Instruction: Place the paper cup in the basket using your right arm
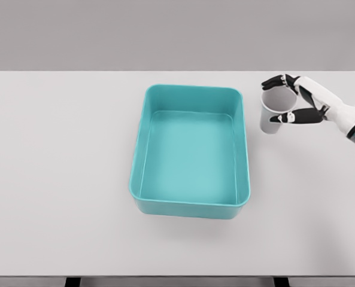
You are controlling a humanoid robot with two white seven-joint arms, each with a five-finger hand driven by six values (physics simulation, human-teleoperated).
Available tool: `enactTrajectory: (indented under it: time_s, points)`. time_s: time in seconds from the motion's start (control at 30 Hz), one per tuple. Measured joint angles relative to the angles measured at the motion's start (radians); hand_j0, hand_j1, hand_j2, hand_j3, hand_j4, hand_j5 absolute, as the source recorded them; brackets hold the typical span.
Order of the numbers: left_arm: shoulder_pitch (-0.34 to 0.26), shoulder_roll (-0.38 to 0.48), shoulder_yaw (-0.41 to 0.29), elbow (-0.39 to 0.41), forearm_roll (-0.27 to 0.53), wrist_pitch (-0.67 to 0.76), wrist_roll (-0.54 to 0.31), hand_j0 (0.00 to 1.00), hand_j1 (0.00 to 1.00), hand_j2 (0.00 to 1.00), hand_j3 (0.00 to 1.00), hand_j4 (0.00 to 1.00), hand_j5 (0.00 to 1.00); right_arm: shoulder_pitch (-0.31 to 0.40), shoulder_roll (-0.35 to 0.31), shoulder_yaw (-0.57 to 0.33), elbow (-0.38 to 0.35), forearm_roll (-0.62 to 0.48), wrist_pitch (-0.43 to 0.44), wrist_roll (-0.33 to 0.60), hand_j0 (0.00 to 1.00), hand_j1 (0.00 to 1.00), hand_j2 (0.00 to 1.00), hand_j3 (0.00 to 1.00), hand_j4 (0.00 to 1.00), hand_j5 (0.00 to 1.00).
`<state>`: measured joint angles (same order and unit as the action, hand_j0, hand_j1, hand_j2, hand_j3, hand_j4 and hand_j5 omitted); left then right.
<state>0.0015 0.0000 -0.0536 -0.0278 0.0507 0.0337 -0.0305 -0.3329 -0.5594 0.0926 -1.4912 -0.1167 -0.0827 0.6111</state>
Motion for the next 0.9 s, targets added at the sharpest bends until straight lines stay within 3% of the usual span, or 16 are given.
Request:
enactTrajectory:
  time_s: [0.9]
  points:
    - [0.000,0.000,0.000,0.000,0.000,0.000,0.000,1.00,1.00,1.00,1.00,1.00,1.00,-0.054,0.009,-0.010,-0.076,-0.005,0.088,0.000,0.70,0.70,0.70,0.70,0.70,0.70]
